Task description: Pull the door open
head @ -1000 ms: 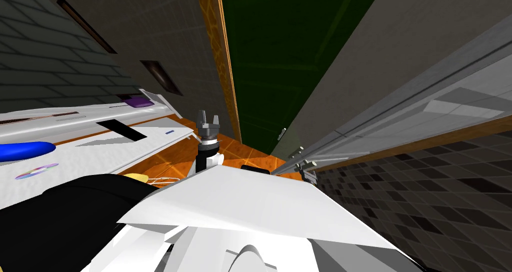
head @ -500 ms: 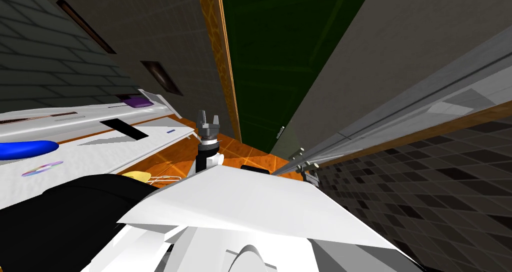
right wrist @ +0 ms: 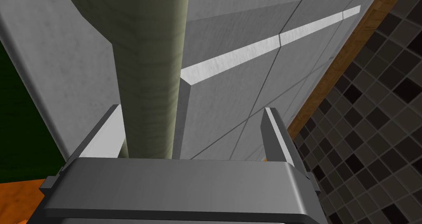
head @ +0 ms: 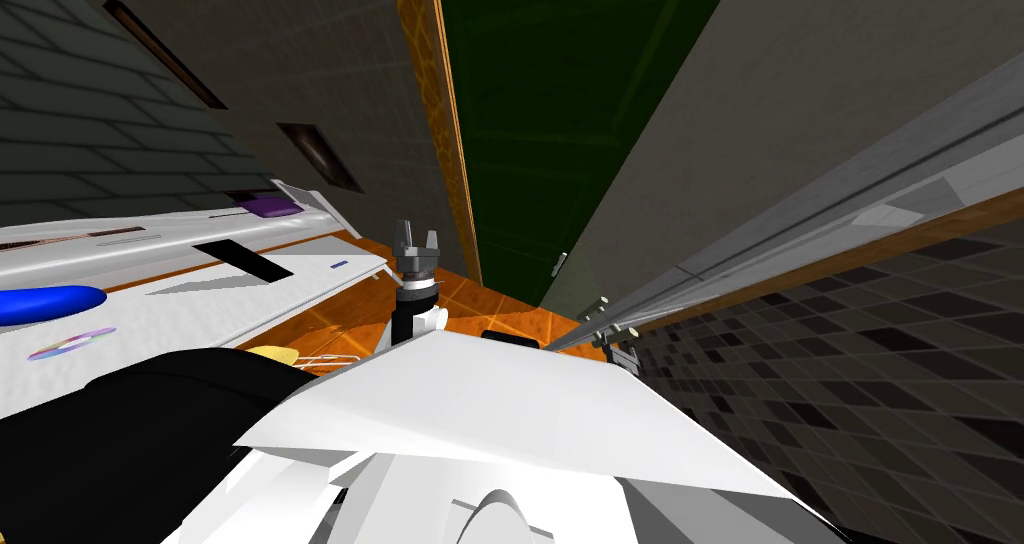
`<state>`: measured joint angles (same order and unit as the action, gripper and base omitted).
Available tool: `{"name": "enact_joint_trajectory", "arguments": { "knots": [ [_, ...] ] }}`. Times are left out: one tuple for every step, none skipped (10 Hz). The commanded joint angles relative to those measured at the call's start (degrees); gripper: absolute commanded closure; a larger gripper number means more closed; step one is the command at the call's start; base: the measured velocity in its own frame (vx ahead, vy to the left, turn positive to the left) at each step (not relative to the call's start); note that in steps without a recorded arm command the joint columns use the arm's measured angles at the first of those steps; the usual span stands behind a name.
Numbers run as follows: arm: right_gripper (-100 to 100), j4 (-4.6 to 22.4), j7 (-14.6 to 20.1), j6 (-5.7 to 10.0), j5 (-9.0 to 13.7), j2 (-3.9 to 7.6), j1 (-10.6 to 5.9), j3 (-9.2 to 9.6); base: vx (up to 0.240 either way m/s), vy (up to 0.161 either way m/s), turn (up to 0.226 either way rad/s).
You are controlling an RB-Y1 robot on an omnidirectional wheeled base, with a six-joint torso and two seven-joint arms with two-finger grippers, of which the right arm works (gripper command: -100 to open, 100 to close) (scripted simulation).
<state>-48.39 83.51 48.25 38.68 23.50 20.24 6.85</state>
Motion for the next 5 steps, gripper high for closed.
{"name": "enact_joint_trajectory", "arguments": {
  "knots": [
    [100,2.24,0.15,-0.45,0.22,0.53,-0.49,-0.47,0.0,0.012,0.004],
    [100,2.34,0.12,-0.42,0.36,0.62,-0.39,-0.43,-0.017,0.004,0.008],
    [100,2.34,0.12,-0.42,0.36,0.62,-0.39,-0.43,-0.02,-0.008,0.003],
    [100,2.9,-0.14,-0.08,1.58,1.31,-0.14,0.31,-0.124,-0.02,0.054],
    [100,2.9,-0.14,-0.08,1.58,1.31,-0.14,0.31,-0.15,-0.024,0.03]
  ]
}}
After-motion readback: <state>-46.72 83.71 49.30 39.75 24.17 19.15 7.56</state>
